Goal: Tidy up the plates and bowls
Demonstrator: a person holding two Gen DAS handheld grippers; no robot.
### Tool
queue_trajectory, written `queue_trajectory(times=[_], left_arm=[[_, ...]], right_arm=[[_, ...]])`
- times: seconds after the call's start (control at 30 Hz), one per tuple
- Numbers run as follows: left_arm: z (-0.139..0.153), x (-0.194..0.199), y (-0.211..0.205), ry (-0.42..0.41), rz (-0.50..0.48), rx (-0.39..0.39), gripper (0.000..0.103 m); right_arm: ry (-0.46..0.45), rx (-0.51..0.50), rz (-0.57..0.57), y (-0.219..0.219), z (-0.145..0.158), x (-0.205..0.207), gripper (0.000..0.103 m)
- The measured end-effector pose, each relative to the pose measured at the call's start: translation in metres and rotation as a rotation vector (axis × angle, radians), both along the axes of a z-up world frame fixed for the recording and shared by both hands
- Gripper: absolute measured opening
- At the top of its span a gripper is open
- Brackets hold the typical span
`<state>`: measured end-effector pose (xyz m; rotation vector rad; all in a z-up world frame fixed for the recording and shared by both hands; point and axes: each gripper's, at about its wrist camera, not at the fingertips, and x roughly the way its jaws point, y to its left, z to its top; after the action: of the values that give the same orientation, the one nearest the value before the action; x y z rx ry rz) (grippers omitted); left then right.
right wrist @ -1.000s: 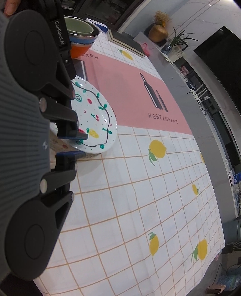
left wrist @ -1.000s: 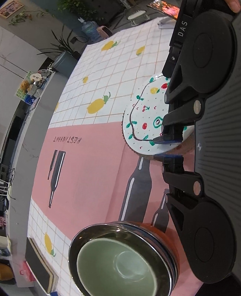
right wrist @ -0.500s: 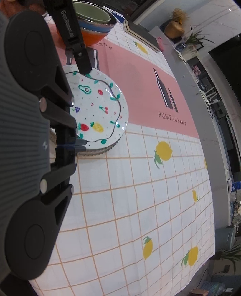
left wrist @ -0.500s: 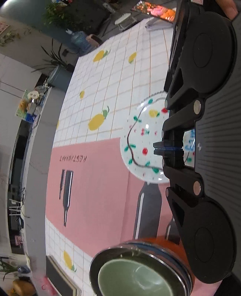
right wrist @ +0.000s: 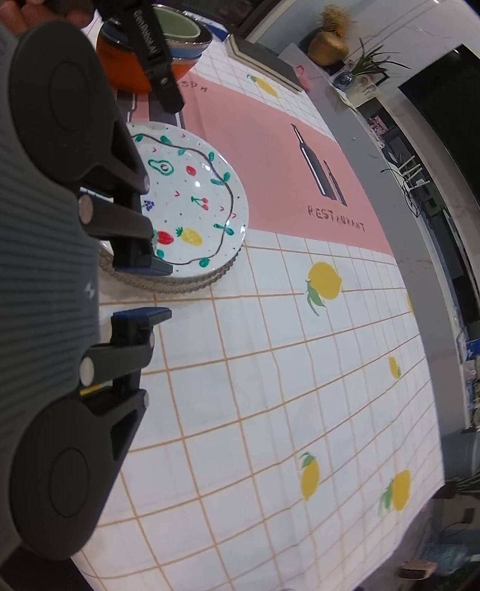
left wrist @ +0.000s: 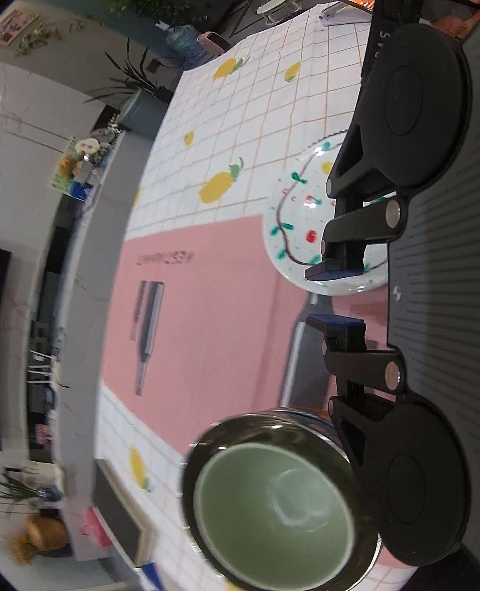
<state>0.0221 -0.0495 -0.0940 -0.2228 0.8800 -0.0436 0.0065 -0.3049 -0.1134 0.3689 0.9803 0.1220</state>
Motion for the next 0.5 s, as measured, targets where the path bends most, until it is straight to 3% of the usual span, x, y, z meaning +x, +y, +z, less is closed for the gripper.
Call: queue_trajectory(times=[0.07,0.1,0.3,0.37,0.5], left_arm=[[-0.005,0.003,0.001,0.028,-0.008,-0.023,0.011],[-0.007,0.004,0.002,0.041,-0.013,-0.032,0.007],[-0.014,0.005,0.000,0.064,-0.042,-0.055,0.004],[-0.013,0.005,-0.001,0.064,-0.045,-0.046,0.004],[-0.013,0.007,-0.001,0.067,-0.054,-0.044,0.004]], right_arm=[[0.013,0.021,-0.008,-0.001,-0.001,0.000,0.034],[0.020,0.033,-0.010,-0.001,-0.002,0.000,0.034],[0.047,0.096,-0.009,-0.002,-0.006,0.001,0.034],[0.051,0.096,0.001,0.000,-0.005,0.001,0.024],[0.058,0.083,0.011,0.003,-0.005,0.002,0.022]])
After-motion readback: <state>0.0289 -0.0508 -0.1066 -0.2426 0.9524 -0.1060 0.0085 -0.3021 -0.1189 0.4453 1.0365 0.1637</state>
